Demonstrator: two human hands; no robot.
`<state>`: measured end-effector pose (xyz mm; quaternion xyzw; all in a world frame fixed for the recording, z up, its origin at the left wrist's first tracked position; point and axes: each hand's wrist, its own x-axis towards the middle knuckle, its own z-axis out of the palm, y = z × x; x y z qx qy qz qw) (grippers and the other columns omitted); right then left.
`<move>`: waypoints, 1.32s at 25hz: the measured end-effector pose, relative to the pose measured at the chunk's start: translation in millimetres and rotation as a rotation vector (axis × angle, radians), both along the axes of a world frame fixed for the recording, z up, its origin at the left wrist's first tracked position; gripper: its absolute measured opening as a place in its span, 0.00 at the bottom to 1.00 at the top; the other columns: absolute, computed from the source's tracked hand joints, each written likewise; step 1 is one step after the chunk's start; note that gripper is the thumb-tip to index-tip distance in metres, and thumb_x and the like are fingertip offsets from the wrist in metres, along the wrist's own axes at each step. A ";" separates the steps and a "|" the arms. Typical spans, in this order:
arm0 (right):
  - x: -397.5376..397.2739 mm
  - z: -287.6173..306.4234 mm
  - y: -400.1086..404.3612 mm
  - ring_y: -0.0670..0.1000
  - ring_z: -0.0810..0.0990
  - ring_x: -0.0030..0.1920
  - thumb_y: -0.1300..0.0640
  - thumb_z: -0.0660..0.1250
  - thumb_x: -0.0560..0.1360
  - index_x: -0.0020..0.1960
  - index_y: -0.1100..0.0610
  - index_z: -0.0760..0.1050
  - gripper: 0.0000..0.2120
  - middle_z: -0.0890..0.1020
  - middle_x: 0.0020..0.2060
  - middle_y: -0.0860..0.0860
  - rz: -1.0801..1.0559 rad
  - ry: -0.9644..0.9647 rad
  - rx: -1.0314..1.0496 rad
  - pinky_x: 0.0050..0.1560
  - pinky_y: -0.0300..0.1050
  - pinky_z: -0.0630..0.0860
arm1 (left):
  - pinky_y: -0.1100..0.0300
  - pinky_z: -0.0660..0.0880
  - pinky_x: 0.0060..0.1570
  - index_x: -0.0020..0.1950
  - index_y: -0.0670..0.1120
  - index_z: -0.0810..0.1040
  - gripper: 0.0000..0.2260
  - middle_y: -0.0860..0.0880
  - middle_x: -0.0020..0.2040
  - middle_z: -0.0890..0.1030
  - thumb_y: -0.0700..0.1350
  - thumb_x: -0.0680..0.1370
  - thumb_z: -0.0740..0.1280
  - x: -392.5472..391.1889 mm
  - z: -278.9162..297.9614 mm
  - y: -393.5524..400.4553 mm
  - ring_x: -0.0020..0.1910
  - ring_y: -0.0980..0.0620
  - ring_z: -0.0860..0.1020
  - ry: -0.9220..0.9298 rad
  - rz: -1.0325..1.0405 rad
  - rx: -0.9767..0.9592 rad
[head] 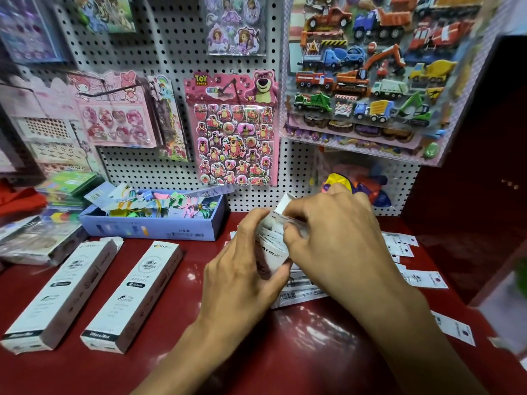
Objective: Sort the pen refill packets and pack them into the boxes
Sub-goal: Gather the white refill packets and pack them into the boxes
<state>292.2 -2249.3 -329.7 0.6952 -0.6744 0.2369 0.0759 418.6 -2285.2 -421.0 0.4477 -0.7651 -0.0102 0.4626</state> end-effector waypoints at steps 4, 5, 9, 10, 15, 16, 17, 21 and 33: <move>5.0 -3.1 -1.2 0.52 0.72 0.55 0.50 0.59 0.78 0.53 0.45 0.79 0.09 0.79 0.41 0.46 0.054 0.009 0.091 0.59 0.52 0.60 | 0.60 0.72 0.36 0.69 0.58 0.61 0.39 0.55 0.46 0.82 0.50 0.63 0.77 0.6 0.5 1.3 0.38 0.50 0.81 0.039 -0.005 0.026; 4.2 -4.2 -2.0 0.52 0.74 0.55 0.51 0.60 0.78 0.54 0.45 0.78 0.10 0.81 0.42 0.46 0.071 -0.030 0.106 0.61 0.53 0.61 | 0.59 0.73 0.35 0.69 0.59 0.60 0.39 0.55 0.47 0.82 0.50 0.63 0.77 0.0 0.8 1.9 0.38 0.49 0.81 0.047 -0.006 0.025; 5.4 -13.0 -6.2 0.52 0.78 0.49 0.53 0.64 0.77 0.51 0.47 0.80 0.07 0.84 0.41 0.48 0.075 -0.173 -0.059 0.61 0.52 0.68 | 0.54 0.78 0.39 0.68 0.62 0.58 0.40 0.55 0.53 0.82 0.50 0.64 0.78 0.5 1.8 1.5 0.43 0.48 0.83 0.121 -0.031 0.073; 6.1 -14.5 -6.6 0.52 0.77 0.50 0.52 0.64 0.77 0.52 0.47 0.80 0.08 0.84 0.41 0.47 0.072 -0.151 -0.058 0.61 0.52 0.68 | 0.55 0.77 0.38 0.69 0.62 0.58 0.39 0.54 0.53 0.82 0.52 0.64 0.76 0.6 1.8 0.8 0.43 0.48 0.83 0.143 -0.031 0.080; 6.5 -31.2 -15.5 0.52 0.73 0.47 0.56 0.66 0.75 0.50 0.49 0.84 0.09 0.84 0.40 0.47 0.162 -0.190 -0.177 0.53 0.51 0.72 | 0.58 0.70 0.34 0.69 0.60 0.59 0.34 0.54 0.53 0.82 0.60 0.64 0.65 1.3 3.1 -1.2 0.42 0.46 0.82 0.158 -0.012 0.090; 6.6 -35.2 -16.8 0.53 0.74 0.45 0.57 0.67 0.73 0.49 0.51 0.84 0.08 0.84 0.41 0.47 0.179 -0.217 -0.255 0.49 0.50 0.74 | 0.57 0.72 0.35 0.69 0.59 0.59 0.34 0.54 0.53 0.82 0.60 0.64 0.66 2.3 3.1 -2.4 0.43 0.45 0.82 0.156 -0.012 0.089; 5.8 -38.8 -18.2 0.53 0.74 0.44 0.57 0.68 0.73 0.48 0.52 0.84 0.08 0.85 0.42 0.46 0.196 -0.218 -0.308 0.48 0.50 0.75 | 0.56 0.73 0.35 0.69 0.59 0.59 0.34 0.54 0.52 0.83 0.59 0.64 0.66 3.6 2.8 -3.4 0.42 0.44 0.82 0.158 -0.009 0.088; 1.1 -45.2 -17.6 0.51 0.73 0.46 0.54 0.67 0.72 0.49 0.48 0.84 0.09 0.85 0.43 0.41 0.265 -0.221 -0.271 0.50 0.55 0.73 | 0.55 0.74 0.33 0.67 0.59 0.61 0.31 0.49 0.42 0.81 0.58 0.66 0.67 6.5 1.9 -6.9 0.35 0.43 0.80 0.185 0.015 0.077; -65.4 -64.3 -31.8 0.48 0.79 0.36 0.65 0.64 0.78 0.46 0.49 0.82 0.13 0.85 0.40 0.51 0.068 -1.136 -0.161 0.37 0.44 0.76 | 0.55 0.76 0.43 0.61 0.59 0.67 0.31 0.62 0.45 0.79 0.52 0.63 0.77 28.5 9.5 -30.2 0.40 0.53 0.81 0.334 0.133 0.225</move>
